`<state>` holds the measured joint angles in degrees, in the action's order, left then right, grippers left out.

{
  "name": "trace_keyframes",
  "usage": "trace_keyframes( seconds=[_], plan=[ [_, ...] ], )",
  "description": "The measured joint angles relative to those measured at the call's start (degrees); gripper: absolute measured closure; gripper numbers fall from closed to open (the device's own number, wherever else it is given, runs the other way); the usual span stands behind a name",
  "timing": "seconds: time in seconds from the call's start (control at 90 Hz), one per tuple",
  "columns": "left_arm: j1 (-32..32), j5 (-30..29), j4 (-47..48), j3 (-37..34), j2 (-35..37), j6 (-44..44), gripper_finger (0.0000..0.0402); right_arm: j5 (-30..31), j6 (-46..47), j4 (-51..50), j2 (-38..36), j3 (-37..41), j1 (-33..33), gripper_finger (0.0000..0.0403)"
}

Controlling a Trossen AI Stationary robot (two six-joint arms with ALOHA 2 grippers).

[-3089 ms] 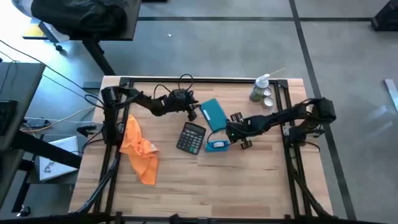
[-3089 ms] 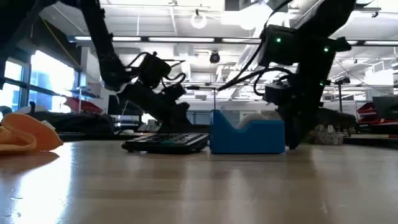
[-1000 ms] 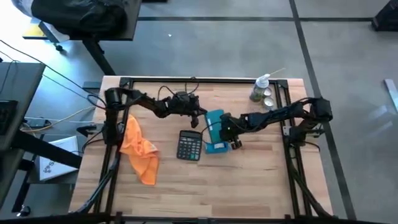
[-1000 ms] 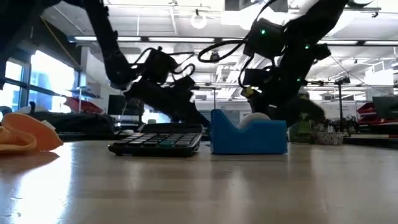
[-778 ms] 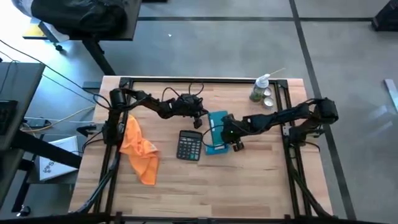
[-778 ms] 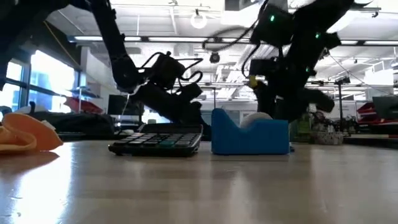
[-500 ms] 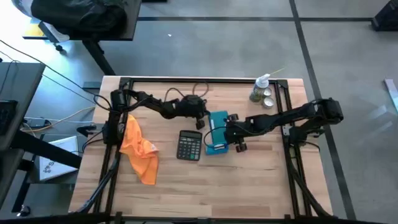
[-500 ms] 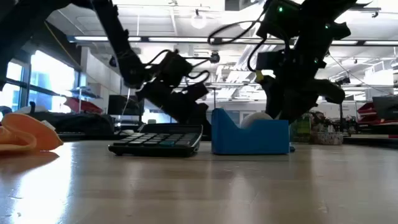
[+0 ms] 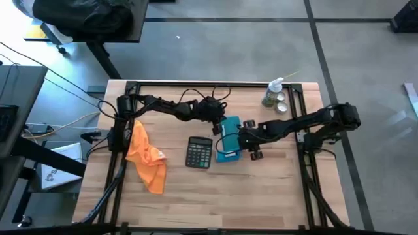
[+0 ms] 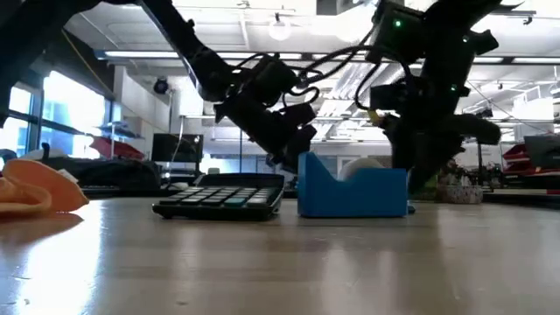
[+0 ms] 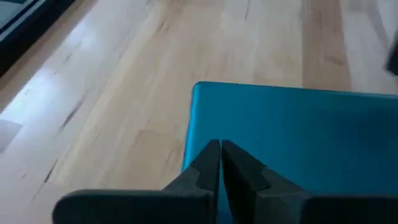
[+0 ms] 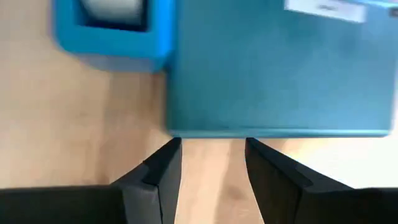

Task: Apply microfiber cloth
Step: Spray the front of the cellphone with spray bottle

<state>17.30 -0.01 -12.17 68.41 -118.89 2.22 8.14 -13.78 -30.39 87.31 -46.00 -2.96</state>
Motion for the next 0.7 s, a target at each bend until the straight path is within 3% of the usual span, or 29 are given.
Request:
trace_keyframes(
  seconds=[0.189,0.511,0.7],
  plan=[
    [0.7,-2.7,-1.8,0.0,-2.6,0.9,0.0401,2.9,0.4,1.9,2.0,0.0,-4.9,0.0257],
    [0.4,-2.0,-1.5,0.1,-2.4,0.8,0.0401,19.1,6.8,5.6,8.0,0.0,-13.8,0.0256],
    [0.3,-2.3,2.4,1.5,-2.4,1.1,0.0401,20.3,10.4,6.6,9.5,0.0,-15.1,0.0257]
  ],
)
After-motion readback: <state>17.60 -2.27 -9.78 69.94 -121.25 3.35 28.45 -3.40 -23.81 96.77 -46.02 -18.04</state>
